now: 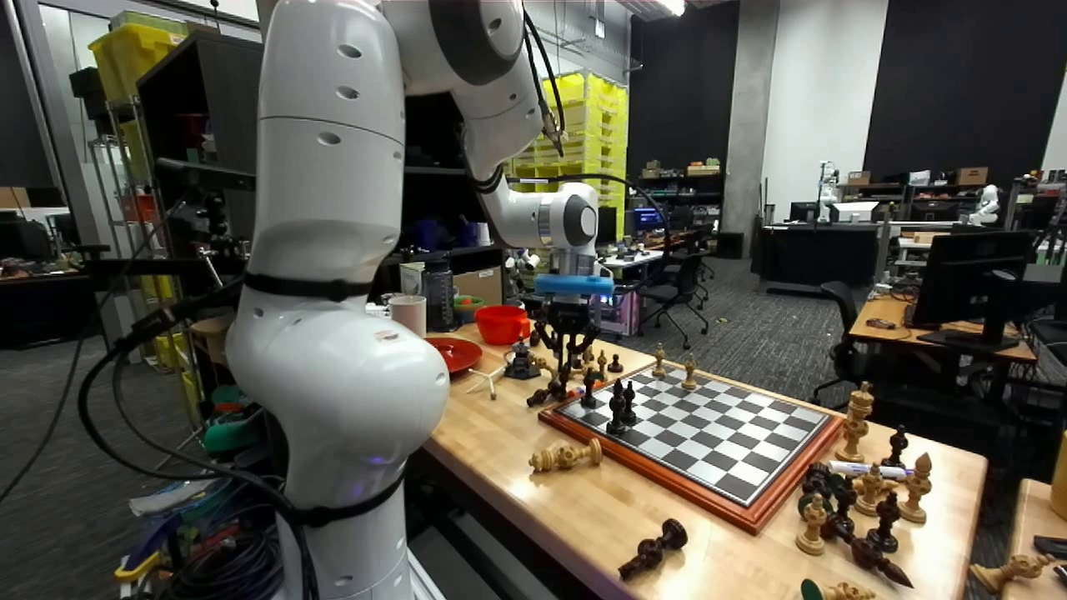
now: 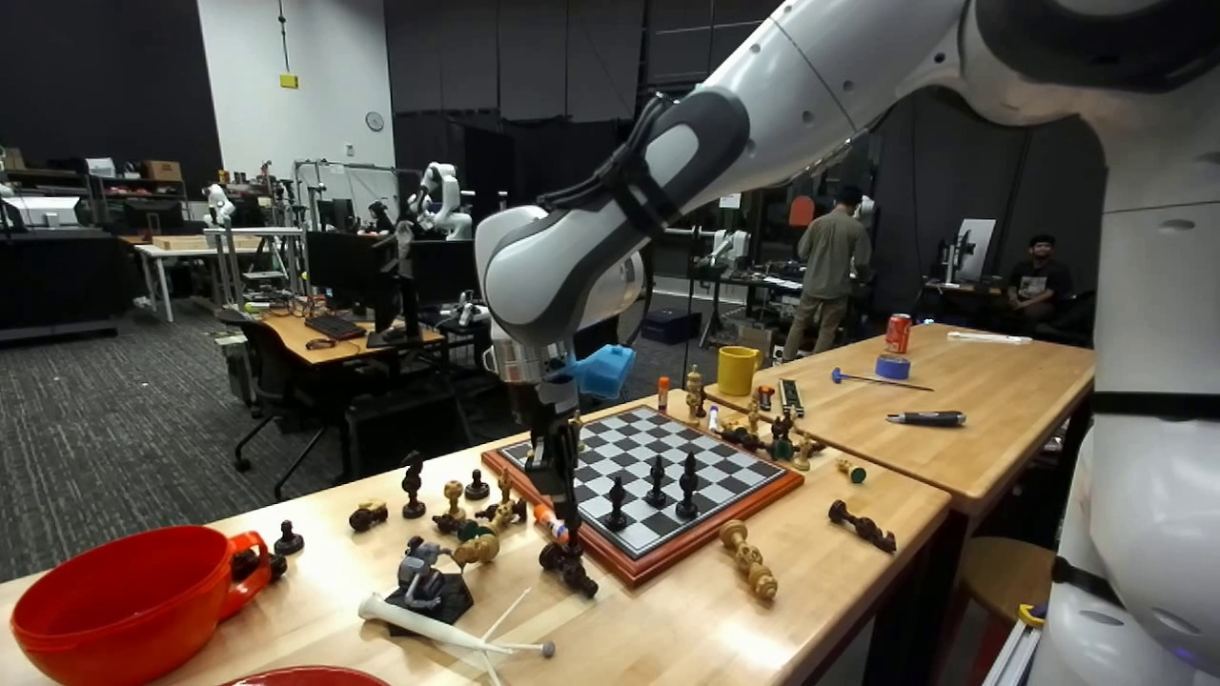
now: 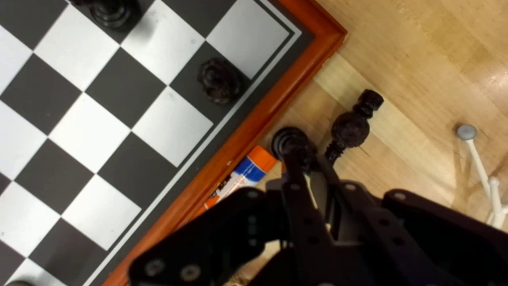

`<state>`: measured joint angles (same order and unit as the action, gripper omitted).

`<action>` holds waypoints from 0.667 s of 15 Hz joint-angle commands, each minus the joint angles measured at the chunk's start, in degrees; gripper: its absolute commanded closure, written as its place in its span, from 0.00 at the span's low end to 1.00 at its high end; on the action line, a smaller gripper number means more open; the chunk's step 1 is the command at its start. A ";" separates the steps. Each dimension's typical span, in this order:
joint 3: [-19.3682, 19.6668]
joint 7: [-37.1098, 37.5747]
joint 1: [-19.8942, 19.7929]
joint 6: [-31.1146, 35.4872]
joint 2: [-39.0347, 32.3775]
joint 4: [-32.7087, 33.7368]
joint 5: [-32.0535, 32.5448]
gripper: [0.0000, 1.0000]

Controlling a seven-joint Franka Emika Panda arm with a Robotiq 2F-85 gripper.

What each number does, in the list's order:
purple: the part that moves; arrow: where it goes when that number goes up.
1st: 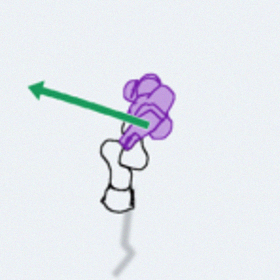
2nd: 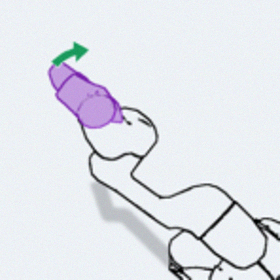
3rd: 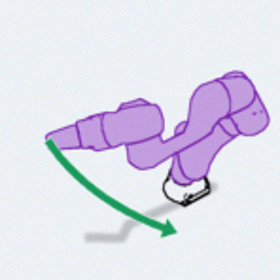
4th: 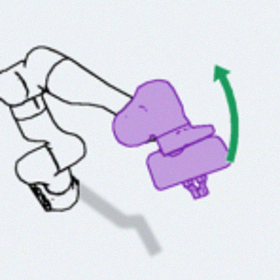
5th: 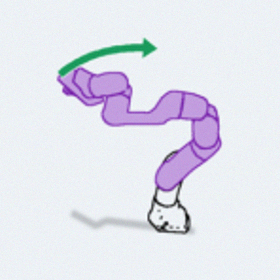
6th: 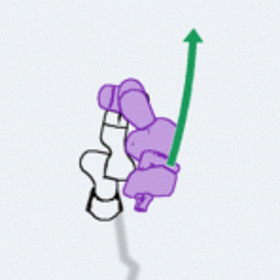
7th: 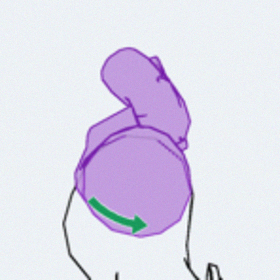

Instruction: Move one piece to the chess board

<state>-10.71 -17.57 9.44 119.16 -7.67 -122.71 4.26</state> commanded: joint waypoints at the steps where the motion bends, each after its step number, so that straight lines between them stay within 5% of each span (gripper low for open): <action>1: -0.72 -0.89 0.52 -2.74 3.30 1.03 -0.02 0.97; 9: 1.33 -0.49 -0.77 -15.84 11.83 4.83 6.73 0.97; 10: 0.73 0.06 0.00 -12.92 8.59 5.13 5.10 0.88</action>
<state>-10.15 -17.54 9.23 106.29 0.98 -117.67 9.38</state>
